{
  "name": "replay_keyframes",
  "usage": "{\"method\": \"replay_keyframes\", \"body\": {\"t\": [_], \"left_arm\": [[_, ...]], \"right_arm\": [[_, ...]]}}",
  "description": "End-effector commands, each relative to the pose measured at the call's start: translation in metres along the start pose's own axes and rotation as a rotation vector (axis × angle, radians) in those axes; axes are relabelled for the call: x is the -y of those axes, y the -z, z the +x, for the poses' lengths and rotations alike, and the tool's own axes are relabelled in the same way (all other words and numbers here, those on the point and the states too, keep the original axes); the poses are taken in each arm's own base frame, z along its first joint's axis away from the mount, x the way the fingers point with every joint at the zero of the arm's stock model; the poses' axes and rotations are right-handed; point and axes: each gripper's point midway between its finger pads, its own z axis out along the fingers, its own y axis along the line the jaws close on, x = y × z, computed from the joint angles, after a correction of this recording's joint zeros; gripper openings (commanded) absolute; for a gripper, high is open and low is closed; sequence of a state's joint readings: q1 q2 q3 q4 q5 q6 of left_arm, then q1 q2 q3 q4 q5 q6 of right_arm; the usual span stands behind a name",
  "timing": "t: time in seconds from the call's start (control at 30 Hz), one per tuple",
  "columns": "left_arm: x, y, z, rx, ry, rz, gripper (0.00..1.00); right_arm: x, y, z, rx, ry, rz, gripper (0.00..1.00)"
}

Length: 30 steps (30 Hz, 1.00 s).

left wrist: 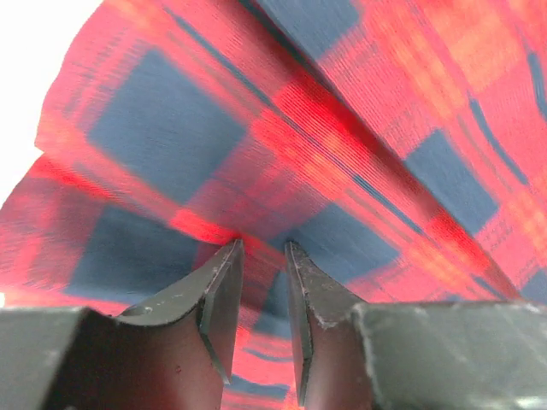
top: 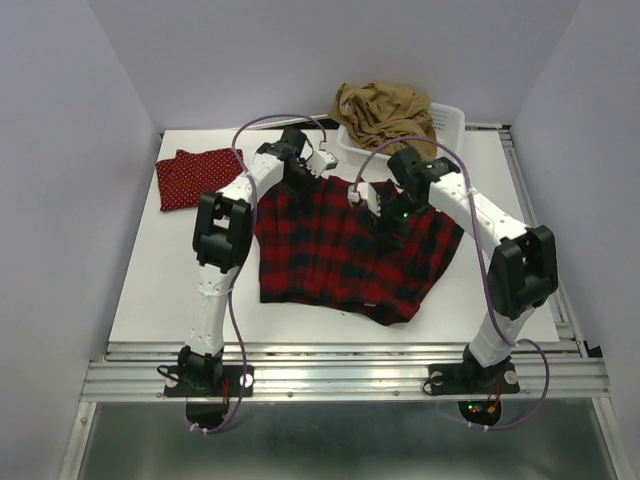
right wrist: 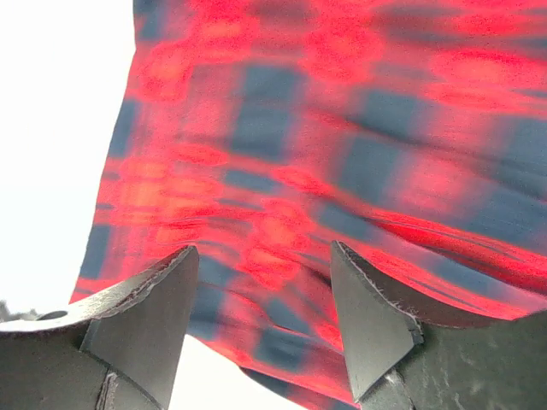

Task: Fold and stack the skirts

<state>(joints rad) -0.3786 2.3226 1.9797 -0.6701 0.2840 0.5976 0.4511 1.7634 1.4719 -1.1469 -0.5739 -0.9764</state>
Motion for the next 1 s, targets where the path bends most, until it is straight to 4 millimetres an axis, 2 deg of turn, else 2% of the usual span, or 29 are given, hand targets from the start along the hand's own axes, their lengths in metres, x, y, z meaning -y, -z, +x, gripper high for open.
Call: {"method": "replay_keyframes", "body": {"t": [0.0, 0.03, 0.07, 0.1, 0.13, 0.17, 0.2, 0.23, 0.27, 0.3, 0.33, 0.4, 0.43, 0.47, 0.5, 0.57, 0.6, 0.67, 0.7, 0.87, 0.97], "left_arm": [[-0.004, 0.040, -0.045, 0.110, -0.068, -0.020, 0.39], [0.000, 0.053, -0.042, 0.116, -0.074, -0.022, 0.39], [0.002, 0.059, -0.038, 0.119, -0.071, -0.024, 0.39], [0.003, 0.085, -0.049, 0.176, -0.077, -0.056, 0.40], [0.010, 0.083, -0.030, 0.149, -0.051, -0.037, 0.40], [0.012, 0.090, -0.024, 0.153, -0.037, -0.038, 0.41], [0.015, 0.114, -0.030, 0.209, -0.004, -0.059, 0.43], [0.020, 0.114, -0.015, 0.195, 0.045, -0.048, 0.45], [0.013, 0.123, -0.009, 0.220, 0.102, -0.056, 0.47], [0.011, 0.132, -0.003, 0.234, 0.153, -0.058, 0.53], [0.014, 0.142, 0.006, 0.239, 0.230, -0.058, 0.54], [-0.001, 0.164, 0.023, 0.265, 0.329, -0.093, 0.55], [-0.011, 0.166, 0.042, 0.259, 0.414, -0.111, 0.55], [-0.006, 0.166, 0.046, 0.255, 0.436, -0.102, 0.56], [-0.019, 0.173, 0.057, 0.268, 0.481, -0.131, 0.70], [-0.022, 0.167, 0.078, 0.225, 0.548, -0.132, 0.71], [-0.029, 0.161, 0.092, 0.203, 0.597, -0.119, 0.71], [-0.024, 0.149, 0.101, 0.186, 0.679, -0.050, 0.71], [-0.030, 0.141, 0.116, 0.169, 0.741, -0.023, 0.71], [-0.014, 0.117, 0.113, 0.204, 0.813, 0.152, 0.71], [-0.007, 0.106, 0.111, 0.230, 0.839, 0.204, 0.71]], "right_arm": [[0.048, 0.045, -0.035, 0.171, -0.093, 0.160, 0.68], [0.069, 0.053, -0.024, 0.175, -0.113, 0.212, 0.67], [0.080, 0.057, -0.017, 0.170, -0.130, 0.240, 0.66], [0.093, 0.063, -0.003, 0.149, -0.154, 0.285, 0.66], [0.101, 0.061, -0.001, 0.138, -0.142, 0.308, 0.66], [0.108, 0.060, 0.008, 0.114, -0.146, 0.322, 0.66], [0.110, 0.048, 0.023, 0.072, -0.164, 0.317, 0.66], [0.117, 0.044, 0.027, 0.064, -0.155, 0.335, 0.66], [0.119, 0.037, 0.032, 0.054, -0.157, 0.334, 0.66], [0.120, 0.030, 0.040, 0.037, -0.169, 0.329, 0.66], [0.119, 0.020, 0.049, 0.021, -0.182, 0.315, 0.66], [0.117, 0.001, 0.065, -0.038, -0.197, 0.274, 0.65], [0.112, -0.006, 0.076, -0.071, -0.215, 0.251, 0.65], [0.110, -0.011, 0.085, -0.097, -0.219, 0.241, 0.65], [0.110, -0.014, 0.096, -0.141, -0.218, 0.248, 0.65], [0.106, -0.021, 0.116, -0.201, -0.219, 0.255, 0.64], [0.105, -0.022, 0.119, -0.209, -0.216, 0.259, 0.64], [0.101, -0.021, 0.118, -0.201, -0.220, 0.260, 0.64], [0.101, -0.019, 0.115, -0.191, -0.232, 0.263, 0.65], [0.096, -0.011, 0.092, -0.150, -0.213, 0.246, 0.66], [0.080, -0.017, 0.100, -0.197, -0.191, 0.202, 0.65]]}}
